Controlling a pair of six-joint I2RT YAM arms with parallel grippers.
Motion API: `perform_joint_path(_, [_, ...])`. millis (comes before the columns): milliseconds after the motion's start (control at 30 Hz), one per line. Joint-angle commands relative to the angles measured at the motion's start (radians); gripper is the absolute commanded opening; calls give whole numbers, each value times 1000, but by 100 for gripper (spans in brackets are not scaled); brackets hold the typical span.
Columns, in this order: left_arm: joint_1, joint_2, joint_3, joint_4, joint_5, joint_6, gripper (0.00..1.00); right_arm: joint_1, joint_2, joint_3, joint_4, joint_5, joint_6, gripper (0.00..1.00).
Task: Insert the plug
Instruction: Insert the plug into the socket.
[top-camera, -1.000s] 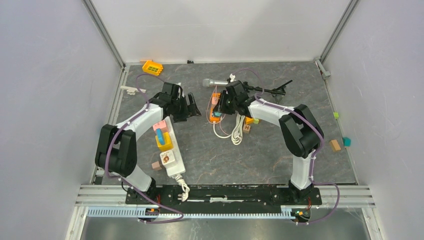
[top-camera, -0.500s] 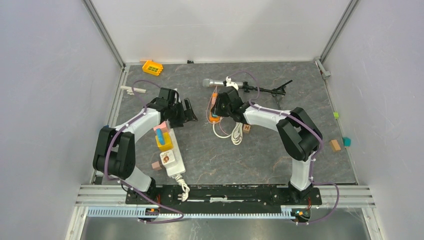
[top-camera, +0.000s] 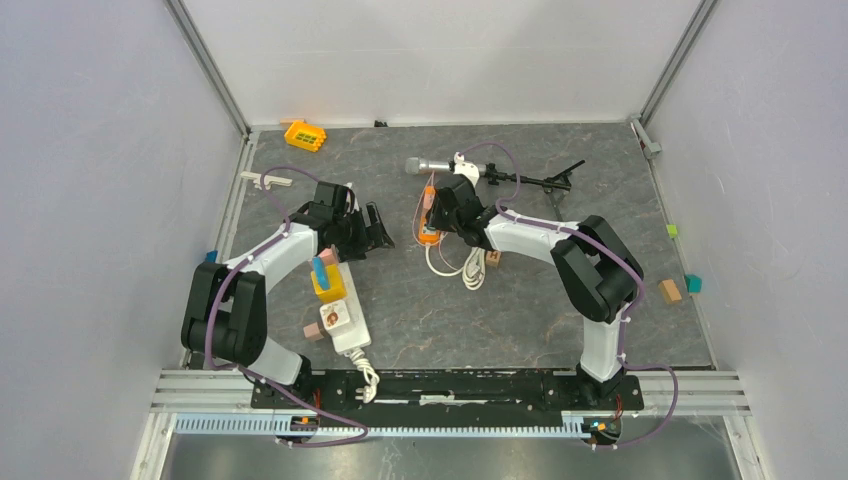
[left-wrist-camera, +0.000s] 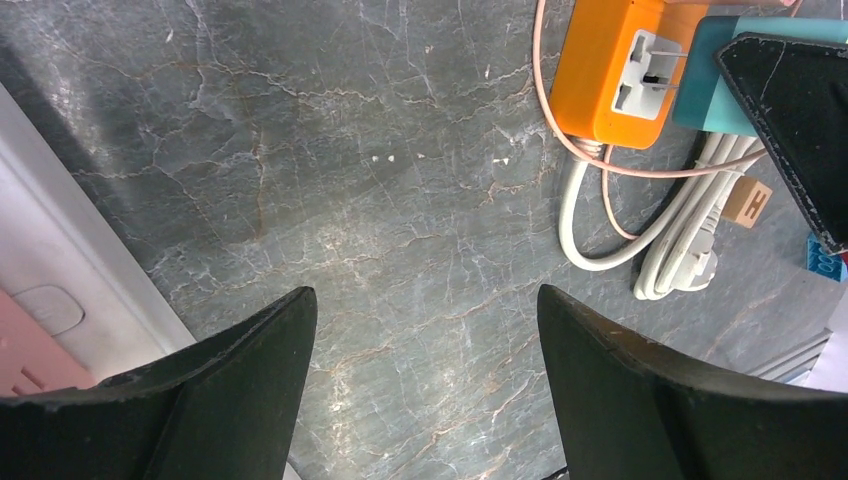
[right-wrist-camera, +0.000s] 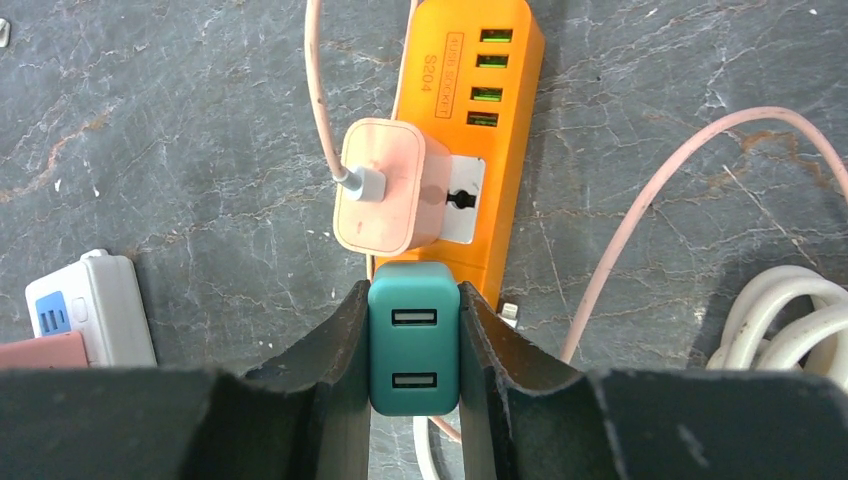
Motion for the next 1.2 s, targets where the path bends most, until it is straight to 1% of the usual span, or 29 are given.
perform_joint_path(0, [10, -20, 7, 38, 23, -11, 87, 15, 32, 56, -18, 2, 8, 0])
perform_joint_path(367, [26, -16, -3, 43, 27, -17, 87, 37, 36, 58, -106, 32, 23, 0])
perform_joint_path(533, [33, -22, -7, 44, 27, -17, 87, 69, 77, 122, -198, 134, 21, 0])
perform_joint_path(733, [38, -29, -10, 44, 30, -18, 87, 108, 131, 178, -269, 260, 28, 0])
perform_joint_path(867, [40, -31, -13, 44, 32, -19, 87, 134, 177, 225, -339, 296, 25, 0])
perform_joint_path(967, [44, -33, -11, 43, 34, -18, 87, 151, 190, 219, -367, 310, 18, 0])
perform_joint_path(1167, [53, -41, 13, 34, 41, -19, 87, 172, 256, 283, -507, 374, -3, 0])
